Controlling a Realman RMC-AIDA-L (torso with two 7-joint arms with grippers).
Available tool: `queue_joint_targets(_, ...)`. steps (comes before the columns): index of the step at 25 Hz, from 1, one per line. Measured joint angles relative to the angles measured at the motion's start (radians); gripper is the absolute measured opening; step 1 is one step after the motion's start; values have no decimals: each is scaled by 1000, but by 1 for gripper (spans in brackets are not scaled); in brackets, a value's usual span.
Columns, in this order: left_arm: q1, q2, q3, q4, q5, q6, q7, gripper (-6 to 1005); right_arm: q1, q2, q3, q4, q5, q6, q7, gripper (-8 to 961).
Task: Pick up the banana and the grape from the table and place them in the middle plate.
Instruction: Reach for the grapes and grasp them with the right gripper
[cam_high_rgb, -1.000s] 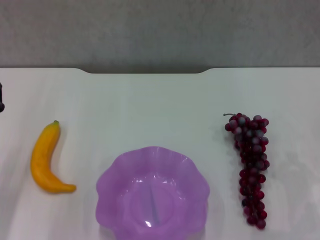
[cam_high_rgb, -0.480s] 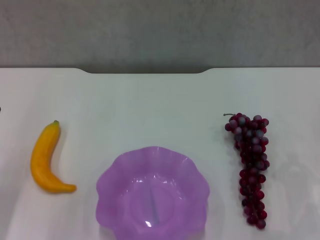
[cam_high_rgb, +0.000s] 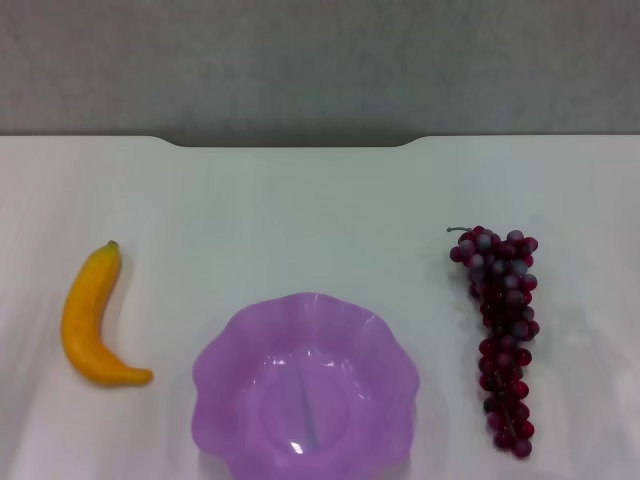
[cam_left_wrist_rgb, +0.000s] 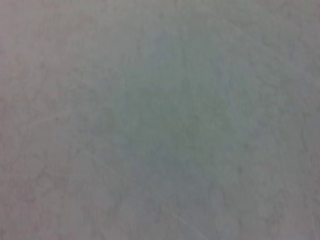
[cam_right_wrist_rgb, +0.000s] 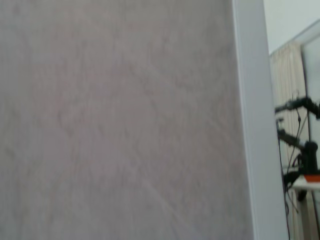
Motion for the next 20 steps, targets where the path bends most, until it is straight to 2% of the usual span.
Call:
queue_joint_targets(5,-1,0,-2,0,-1,0,0,158,-3,3,1,-1,5,-41,3,95)
queue_joint_targets(11,-5,0,5,0,-2,0,-4,378,9,-1,7,-19,10,-33,18,193)
queue_joint_targets(13,-8,0,6,0,1,0,-11,392,9,0,9,-24,17,-32,46,226)
queue_joint_targets(16,-11,-1,6,0,2,-4,-33,412,8,0,9,-25,24,-32,91,469)
queue_joint_targets(20,-10,-2,7,4,6,-12,-39,421,3,-3,8,-16,23,-23,95,640)
